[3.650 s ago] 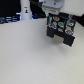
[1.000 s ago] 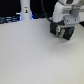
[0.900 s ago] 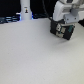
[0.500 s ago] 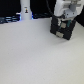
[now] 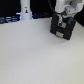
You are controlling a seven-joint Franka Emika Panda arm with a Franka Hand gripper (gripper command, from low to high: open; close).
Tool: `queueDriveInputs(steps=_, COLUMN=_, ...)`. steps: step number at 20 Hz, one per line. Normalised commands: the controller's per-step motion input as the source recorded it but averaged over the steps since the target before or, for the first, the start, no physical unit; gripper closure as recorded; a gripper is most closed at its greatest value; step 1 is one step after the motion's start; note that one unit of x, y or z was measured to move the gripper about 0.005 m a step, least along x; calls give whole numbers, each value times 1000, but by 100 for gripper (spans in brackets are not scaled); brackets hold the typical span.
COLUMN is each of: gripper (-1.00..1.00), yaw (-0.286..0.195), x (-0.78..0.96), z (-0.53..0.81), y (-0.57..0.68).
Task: Open the kcup holder, insert the kcup into the holder, and close the kcup holder
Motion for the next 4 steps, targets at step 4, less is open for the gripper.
queueDriveInputs(steps=4, gripper=-100, yaw=-6, x=76, z=316, y=30)
